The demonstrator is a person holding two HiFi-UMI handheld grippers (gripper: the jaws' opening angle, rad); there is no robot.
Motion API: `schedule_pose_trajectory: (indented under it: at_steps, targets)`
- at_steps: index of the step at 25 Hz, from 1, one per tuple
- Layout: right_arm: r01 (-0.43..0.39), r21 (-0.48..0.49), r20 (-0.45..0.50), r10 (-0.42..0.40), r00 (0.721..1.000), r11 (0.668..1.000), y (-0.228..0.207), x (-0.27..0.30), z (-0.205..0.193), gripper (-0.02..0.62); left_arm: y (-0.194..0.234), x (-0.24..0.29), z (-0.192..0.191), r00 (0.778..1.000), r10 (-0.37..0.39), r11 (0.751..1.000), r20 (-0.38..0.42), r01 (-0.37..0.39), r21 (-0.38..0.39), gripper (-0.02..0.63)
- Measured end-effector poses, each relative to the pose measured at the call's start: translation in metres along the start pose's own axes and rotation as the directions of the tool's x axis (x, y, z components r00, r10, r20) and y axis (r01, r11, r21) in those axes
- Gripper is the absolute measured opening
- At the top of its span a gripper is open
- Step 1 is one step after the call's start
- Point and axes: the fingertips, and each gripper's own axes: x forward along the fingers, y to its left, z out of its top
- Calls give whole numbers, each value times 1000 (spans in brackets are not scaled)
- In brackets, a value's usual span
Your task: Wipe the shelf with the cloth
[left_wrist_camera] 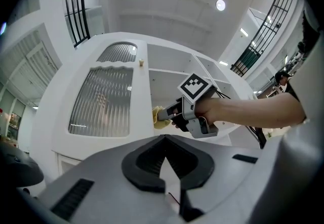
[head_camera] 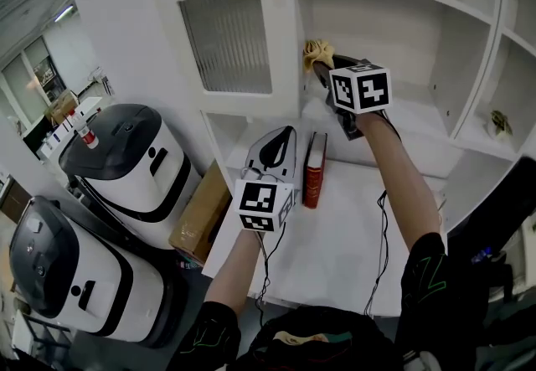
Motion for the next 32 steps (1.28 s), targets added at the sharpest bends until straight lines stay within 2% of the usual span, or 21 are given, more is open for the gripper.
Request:
schedule_pose_trajectory:
  at_steps: [2,5,9,17,21,26,28,30,32]
  targets:
    - [6,-32,-24,-7,1000,999,5,3,-3,120,2,-2,-1,1000,-1,1000,1,1,-6,-2]
    - [5,-132,-49,-12,999,991,17,6,-8,120,8,-6,-6,1000,3,1000,-2,-3,-20,-2]
    - [7,-268,-42,-19,999,963,31,2,-12,120,12,-8,-12,1000,8,999,-9,-8,-38,-2]
    - [-39,-424,-49,20,999,905,51,-15,-22,120,1,0,-24,999,-32,998,-20,30,-63,-2]
    - [-81,-442,-71,55,996,893,65,-25,-30,120,-5,6,-30,998,-51,996,-28,49,-73,-2]
    - [-199,-356,-73,185,980,913,71,-40,-30,120,-11,13,-35,997,-73,994,-36,70,-84,-2]
    - [-185,-389,-71,171,983,902,70,-48,-28,120,-14,15,-38,996,-82,993,-37,78,-87,-2]
    - [-135,-464,-85,107,991,876,63,-52,-28,120,-18,17,-39,995,-91,992,-36,88,-88,-2]
    - [-101,-486,-118,49,992,868,50,-49,-32,120,-20,18,-39,994,-101,991,-34,98,-87,-2]
